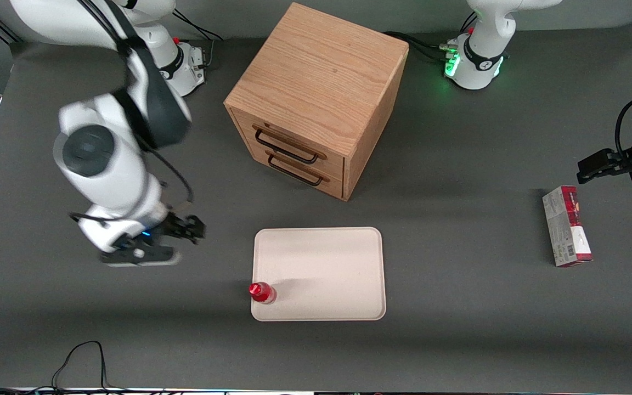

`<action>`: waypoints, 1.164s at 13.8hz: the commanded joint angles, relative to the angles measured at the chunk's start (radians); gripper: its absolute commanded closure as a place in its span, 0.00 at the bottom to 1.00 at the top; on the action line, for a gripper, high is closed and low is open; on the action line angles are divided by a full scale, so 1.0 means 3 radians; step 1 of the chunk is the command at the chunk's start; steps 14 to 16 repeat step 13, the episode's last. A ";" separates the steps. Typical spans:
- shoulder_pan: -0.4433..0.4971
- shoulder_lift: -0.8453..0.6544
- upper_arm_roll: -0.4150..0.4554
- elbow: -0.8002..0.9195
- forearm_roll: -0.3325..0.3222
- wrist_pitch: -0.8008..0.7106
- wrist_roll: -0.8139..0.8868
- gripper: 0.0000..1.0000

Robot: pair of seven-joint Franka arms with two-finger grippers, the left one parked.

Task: Place coke bottle on tray
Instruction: 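Open the right gripper and raise it away from the bottle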

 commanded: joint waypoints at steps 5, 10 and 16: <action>-0.0024 -0.1411 -0.0816 -0.0962 0.0591 -0.0551 -0.0378 0.00; -0.0029 -0.1565 -0.0853 -0.0968 0.0597 -0.0679 -0.0368 0.00; -0.0075 -0.1560 -0.0843 -0.0963 0.0597 -0.0679 -0.0373 0.00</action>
